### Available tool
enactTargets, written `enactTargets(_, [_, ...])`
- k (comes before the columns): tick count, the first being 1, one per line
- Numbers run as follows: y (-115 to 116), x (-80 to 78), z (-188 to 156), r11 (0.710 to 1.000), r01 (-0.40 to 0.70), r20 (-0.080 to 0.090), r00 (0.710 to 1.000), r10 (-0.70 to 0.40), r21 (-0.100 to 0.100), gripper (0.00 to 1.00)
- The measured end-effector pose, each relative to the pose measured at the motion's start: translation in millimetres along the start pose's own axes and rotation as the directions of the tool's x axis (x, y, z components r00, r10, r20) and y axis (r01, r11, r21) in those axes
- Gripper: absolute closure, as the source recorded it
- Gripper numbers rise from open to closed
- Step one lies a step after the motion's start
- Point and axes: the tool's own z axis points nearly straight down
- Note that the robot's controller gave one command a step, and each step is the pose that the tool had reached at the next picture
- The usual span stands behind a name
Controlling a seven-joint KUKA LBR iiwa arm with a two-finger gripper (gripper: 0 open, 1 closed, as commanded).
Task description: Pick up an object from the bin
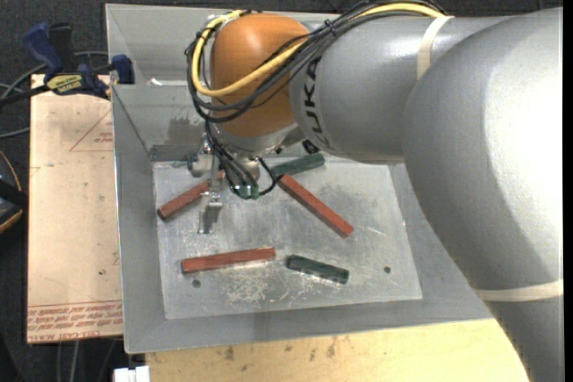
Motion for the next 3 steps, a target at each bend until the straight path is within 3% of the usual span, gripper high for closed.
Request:
enactTargets(1, [-0.7,-2.2,-4.4,1.000,-0.003,0.007,1.000,0.003,-0.001,0.00])
enactTargets(2, [-10.2,-36.5,61.5,0.935,0.356,0.032,0.934,-0.356,-0.002,1.00])
enactTargets(3, [-10.2,-36.5,61.5,0.935,0.355,0.032,0.934,-0.355,-0.002,1.00])
